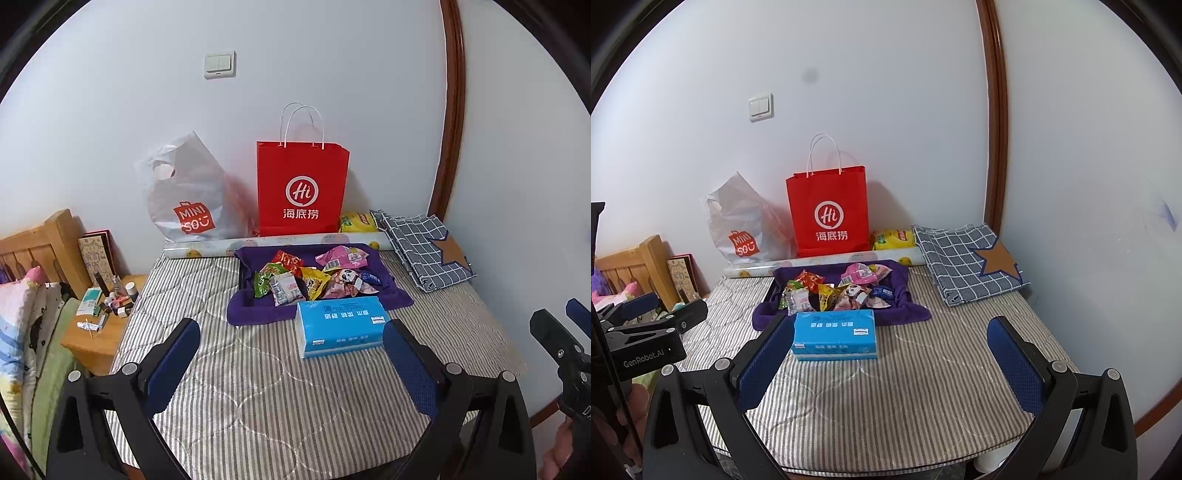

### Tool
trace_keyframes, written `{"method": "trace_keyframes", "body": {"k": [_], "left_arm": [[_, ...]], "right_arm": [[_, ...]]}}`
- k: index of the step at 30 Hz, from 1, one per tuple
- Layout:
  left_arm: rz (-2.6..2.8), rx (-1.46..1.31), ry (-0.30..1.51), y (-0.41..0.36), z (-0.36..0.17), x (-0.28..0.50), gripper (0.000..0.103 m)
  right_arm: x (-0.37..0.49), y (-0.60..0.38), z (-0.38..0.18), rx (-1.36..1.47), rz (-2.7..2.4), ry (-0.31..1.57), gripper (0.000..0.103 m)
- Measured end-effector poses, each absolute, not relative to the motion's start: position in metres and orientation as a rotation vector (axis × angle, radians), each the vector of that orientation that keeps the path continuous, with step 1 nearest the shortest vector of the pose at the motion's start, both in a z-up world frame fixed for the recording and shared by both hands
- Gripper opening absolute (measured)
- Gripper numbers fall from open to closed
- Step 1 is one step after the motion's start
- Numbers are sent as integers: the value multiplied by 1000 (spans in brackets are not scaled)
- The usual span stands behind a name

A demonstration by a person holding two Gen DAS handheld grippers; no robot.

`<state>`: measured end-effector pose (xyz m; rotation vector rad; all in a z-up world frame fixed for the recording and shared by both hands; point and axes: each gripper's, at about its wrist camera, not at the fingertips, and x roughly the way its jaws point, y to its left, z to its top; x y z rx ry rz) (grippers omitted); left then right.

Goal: Organize snacks

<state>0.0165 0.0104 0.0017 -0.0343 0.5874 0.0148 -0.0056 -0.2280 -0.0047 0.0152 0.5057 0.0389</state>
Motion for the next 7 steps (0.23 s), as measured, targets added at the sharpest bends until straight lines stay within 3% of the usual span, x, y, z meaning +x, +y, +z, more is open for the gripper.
{"method": "trace_keyframes", "body": {"k": [7], "left_arm": [[15, -34, 588, 10, 1, 16, 100]], "right_arm": [[-7, -228, -4, 16, 41, 502, 103]]}}
